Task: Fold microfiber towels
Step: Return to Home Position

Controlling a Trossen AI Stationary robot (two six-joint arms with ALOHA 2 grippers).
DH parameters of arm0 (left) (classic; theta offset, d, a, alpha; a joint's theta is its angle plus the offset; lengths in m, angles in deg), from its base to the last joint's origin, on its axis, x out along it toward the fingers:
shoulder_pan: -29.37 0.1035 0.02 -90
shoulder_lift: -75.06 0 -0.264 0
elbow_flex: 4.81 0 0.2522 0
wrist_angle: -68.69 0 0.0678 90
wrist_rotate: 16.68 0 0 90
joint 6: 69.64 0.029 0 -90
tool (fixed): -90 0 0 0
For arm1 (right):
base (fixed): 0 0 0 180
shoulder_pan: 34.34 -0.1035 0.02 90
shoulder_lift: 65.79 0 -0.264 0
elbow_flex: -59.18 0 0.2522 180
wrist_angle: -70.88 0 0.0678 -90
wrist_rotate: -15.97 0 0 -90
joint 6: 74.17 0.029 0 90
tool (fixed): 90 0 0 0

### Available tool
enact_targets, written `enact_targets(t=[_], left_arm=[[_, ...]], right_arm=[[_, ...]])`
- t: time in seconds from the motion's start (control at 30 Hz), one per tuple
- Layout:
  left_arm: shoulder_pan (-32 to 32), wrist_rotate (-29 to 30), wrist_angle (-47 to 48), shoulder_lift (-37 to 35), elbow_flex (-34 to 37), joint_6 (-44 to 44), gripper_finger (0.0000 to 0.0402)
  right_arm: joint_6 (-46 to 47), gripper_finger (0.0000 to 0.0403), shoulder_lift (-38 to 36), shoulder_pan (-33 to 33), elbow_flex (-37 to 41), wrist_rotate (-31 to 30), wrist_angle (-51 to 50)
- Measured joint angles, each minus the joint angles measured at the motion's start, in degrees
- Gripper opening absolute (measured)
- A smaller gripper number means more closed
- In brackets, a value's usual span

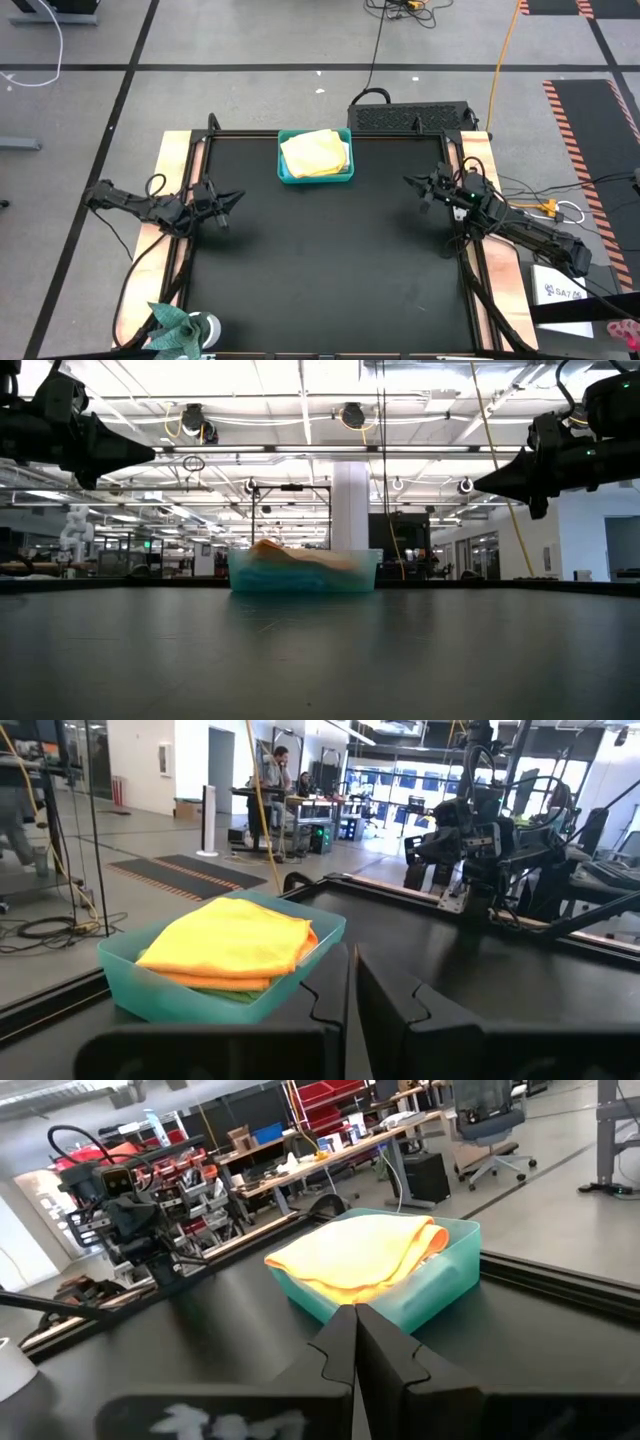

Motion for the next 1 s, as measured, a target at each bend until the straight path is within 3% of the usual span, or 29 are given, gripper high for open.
enact_targets(t=[0.47, 0.53, 0.77, 1.0], left_arm=[[0.00, -0.09, -0.15, 0.02, 0.00, 3.52, 0.0024], [-0.02, -0.64, -0.52, 0.02, 0.00, 2.01, 0.0024], [0.00, -0.81, 0.35, 0.09, 0.00, -0.81, 0.0024], [2.57, -0.83, -0.02, 5.86, 0.03, -3.86, 0.0024]], right_arm=[[5.11, 0.0000, 0.00, -0.02, 0.00, 0.87, -0.23], [4.22, 0.0000, 0.02, -0.04, 0.00, 5.59, -0.82], [-5.77, 0.0000, 0.00, -0.07, 0.00, 32.41, -0.25], [-8.73, 0.0000, 0.00, -0.04, 0.00, 34.89, 1.15]])
